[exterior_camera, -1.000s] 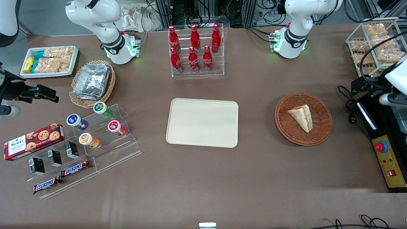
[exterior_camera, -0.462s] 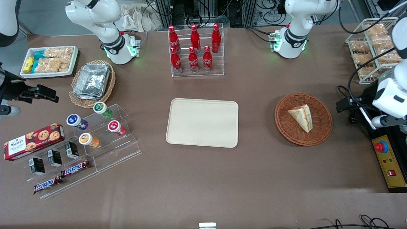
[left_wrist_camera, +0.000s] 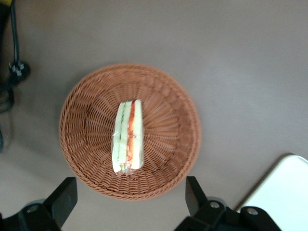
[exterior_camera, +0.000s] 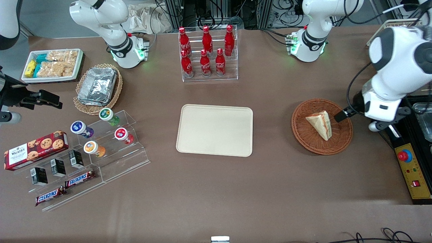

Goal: Place sandwich from basket to tray
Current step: 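Move the left gripper over the wrapped sandwich in the wicker basket, then lower the left gripper and close it on the wrapped sandwich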

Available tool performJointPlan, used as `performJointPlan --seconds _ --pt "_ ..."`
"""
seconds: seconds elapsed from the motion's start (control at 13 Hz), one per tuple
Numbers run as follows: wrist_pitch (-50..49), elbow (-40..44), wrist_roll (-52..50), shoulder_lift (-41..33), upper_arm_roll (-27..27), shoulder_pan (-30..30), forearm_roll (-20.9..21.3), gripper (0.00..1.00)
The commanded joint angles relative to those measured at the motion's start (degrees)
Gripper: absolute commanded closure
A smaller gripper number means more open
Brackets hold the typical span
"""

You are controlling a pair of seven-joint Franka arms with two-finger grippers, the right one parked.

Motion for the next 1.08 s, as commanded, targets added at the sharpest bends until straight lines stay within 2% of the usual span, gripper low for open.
performJointPlan --seconds 0.0,0.31,0.92,1.0 --pt "6.3 -8.9 -3.8 -3.1 -0.3 0.4 0.3 0.0" --pt "20.4 -18.1 -6.3 -0.2 -0.3 0.4 0.3 0.0" --pt "35.6 -23.2 -7.0 8.9 -0.2 0.3 0.4 0.0" --pt "36.9 -23.3 -6.9 10.0 -0.2 0.3 0.5 0.03"
